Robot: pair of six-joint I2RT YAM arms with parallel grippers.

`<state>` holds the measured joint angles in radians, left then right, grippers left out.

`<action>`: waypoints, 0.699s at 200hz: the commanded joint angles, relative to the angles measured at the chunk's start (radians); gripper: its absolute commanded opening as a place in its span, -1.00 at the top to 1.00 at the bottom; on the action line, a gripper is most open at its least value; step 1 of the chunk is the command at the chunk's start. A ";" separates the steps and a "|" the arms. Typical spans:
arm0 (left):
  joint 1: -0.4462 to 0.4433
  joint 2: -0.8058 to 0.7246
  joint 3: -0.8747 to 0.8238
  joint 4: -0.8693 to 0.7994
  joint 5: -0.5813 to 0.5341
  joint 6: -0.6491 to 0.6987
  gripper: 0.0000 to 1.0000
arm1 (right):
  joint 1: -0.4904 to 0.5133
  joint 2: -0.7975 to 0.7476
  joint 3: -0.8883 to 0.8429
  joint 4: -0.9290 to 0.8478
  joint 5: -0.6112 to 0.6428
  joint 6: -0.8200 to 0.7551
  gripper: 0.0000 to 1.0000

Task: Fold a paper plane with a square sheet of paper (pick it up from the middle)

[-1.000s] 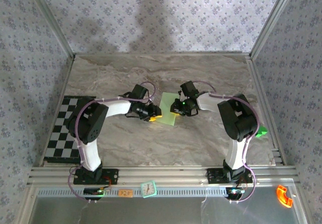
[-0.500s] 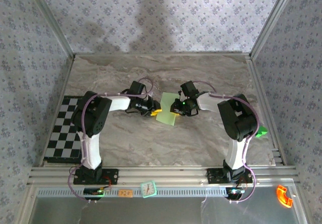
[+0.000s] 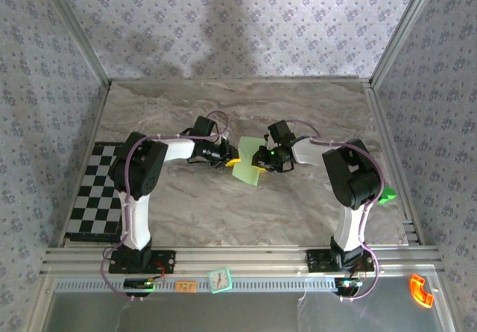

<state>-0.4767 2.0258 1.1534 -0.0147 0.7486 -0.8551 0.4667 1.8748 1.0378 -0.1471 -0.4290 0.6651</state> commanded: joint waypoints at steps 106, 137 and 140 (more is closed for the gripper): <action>0.023 -0.131 -0.079 0.022 -0.076 -0.080 1.00 | -0.018 -0.224 -0.097 0.177 0.012 -0.385 -0.87; 0.023 -0.162 -0.112 0.057 -0.109 -0.163 1.00 | 0.040 -0.280 -0.138 0.237 0.122 -0.523 -0.98; 0.023 -0.163 -0.115 0.061 -0.110 -0.170 1.00 | 0.047 -0.283 -0.139 0.240 0.143 -0.541 -0.98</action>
<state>-0.4561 1.9076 1.0595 0.0048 0.6743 -0.9459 0.4633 1.6325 0.9325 0.0364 -0.3939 0.2909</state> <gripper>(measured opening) 0.060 0.989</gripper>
